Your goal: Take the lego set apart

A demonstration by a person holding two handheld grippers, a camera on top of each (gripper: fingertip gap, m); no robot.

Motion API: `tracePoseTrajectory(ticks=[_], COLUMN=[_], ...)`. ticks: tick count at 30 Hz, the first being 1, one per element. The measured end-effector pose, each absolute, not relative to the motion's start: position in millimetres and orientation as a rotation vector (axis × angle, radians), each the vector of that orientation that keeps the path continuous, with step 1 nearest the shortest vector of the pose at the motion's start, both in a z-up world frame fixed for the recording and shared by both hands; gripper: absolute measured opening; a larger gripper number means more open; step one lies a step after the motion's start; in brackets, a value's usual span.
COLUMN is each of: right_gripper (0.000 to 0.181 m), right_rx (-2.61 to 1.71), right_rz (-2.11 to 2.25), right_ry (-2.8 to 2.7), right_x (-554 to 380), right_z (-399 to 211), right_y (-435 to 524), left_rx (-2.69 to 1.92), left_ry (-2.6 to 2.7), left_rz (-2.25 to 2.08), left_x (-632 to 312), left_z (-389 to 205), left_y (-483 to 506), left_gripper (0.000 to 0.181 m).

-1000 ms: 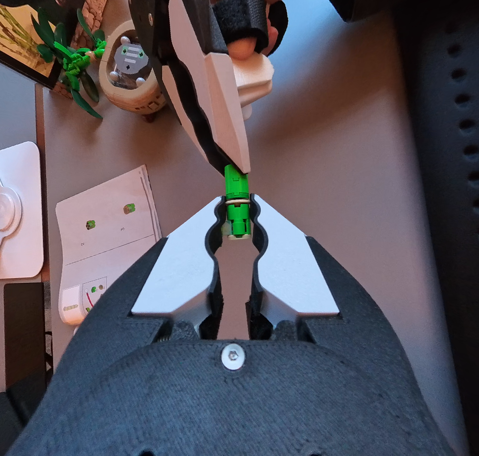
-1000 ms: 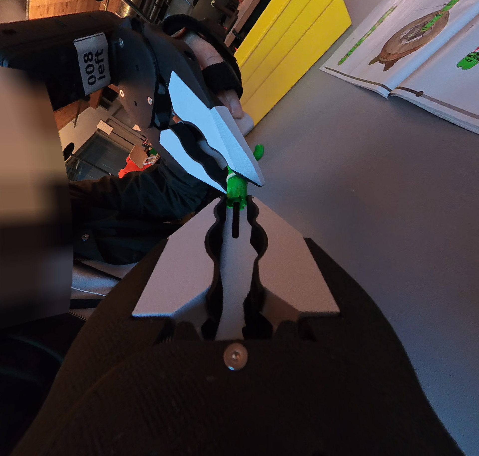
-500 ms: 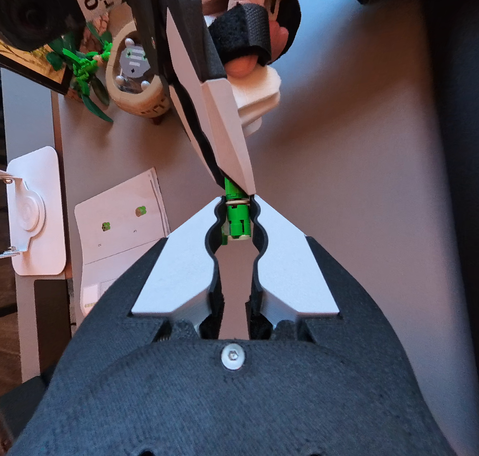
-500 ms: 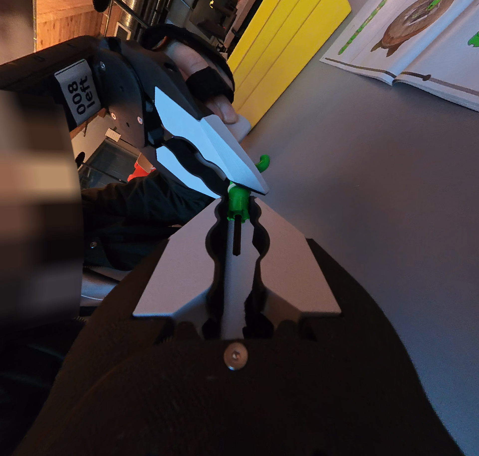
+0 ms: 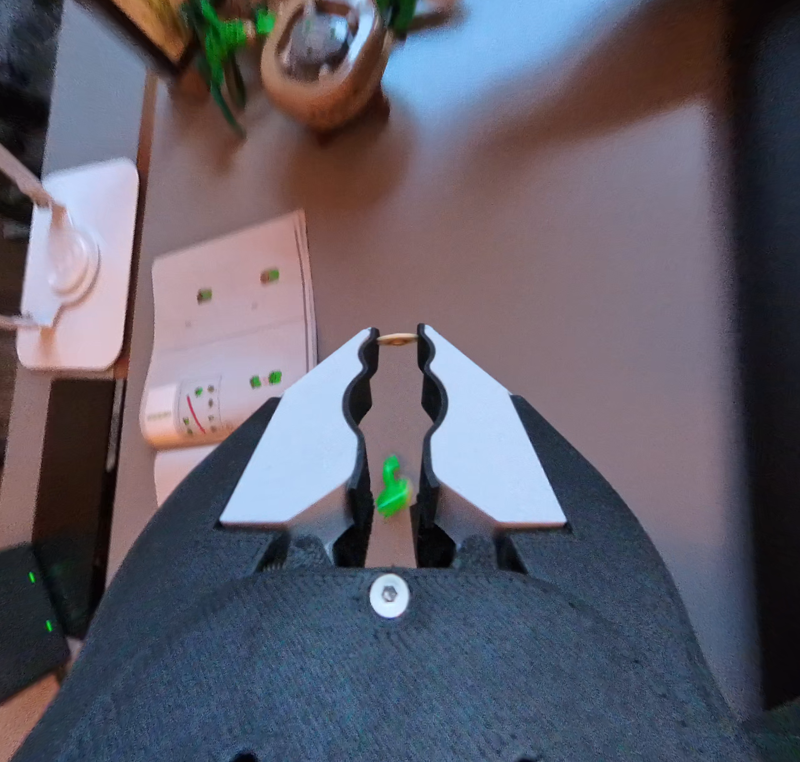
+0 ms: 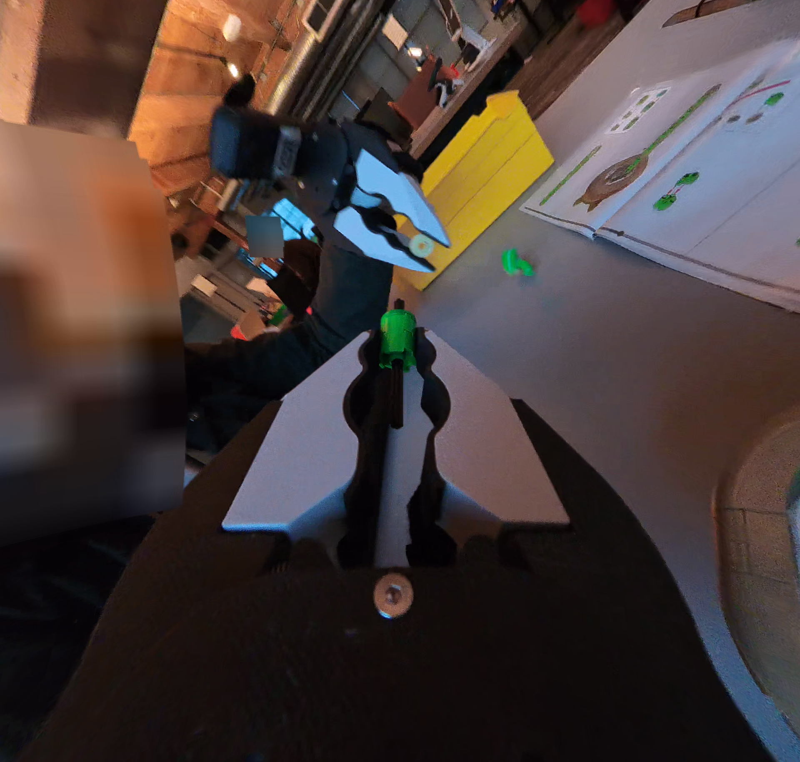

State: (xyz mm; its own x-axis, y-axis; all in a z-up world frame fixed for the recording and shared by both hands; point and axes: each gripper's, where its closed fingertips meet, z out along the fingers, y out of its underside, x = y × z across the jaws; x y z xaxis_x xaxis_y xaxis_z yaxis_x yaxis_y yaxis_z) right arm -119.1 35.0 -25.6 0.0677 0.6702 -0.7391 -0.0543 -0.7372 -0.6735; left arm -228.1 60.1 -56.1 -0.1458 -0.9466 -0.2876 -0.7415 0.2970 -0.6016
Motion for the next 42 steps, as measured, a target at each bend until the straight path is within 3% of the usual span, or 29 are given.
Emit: tracePoseTrajectory(ticks=[14,30,33,38,42], right_gripper=[0.015,0.015,0.015,0.015,0.015], right_rx=[-1.892,-1.963,-1.959,-1.909,-1.785], right_rz=[1.788,1.529,1.51,1.494,1.452], right_ry=[-0.772,-1.033,-1.041,-1.038,-1.101], right_x=[-155.5,-179.3,-179.7,-178.3,-179.1], right_z=[-53.0,-86.8,-86.6,-81.4,-71.3], right_y=[17.9,6.8,6.9,9.3,6.1], left_rx=[-1.567,-0.97,-1.115,-1.59,-1.786], left_ry=[1.909,1.98,2.036,2.221,2.272], left_rz=[-0.47,-0.761,-0.651,-0.325,-0.351], left_x=[-264.6,-244.3,-245.5,-266.8,-265.5], left_z=[-47.5,8.0,-17.2,-108.5,-143.8], left_y=[68.2,-11.0,5.7,50.2,53.4], left_gripper=[0.017,0.017,0.017,0.017,0.017])
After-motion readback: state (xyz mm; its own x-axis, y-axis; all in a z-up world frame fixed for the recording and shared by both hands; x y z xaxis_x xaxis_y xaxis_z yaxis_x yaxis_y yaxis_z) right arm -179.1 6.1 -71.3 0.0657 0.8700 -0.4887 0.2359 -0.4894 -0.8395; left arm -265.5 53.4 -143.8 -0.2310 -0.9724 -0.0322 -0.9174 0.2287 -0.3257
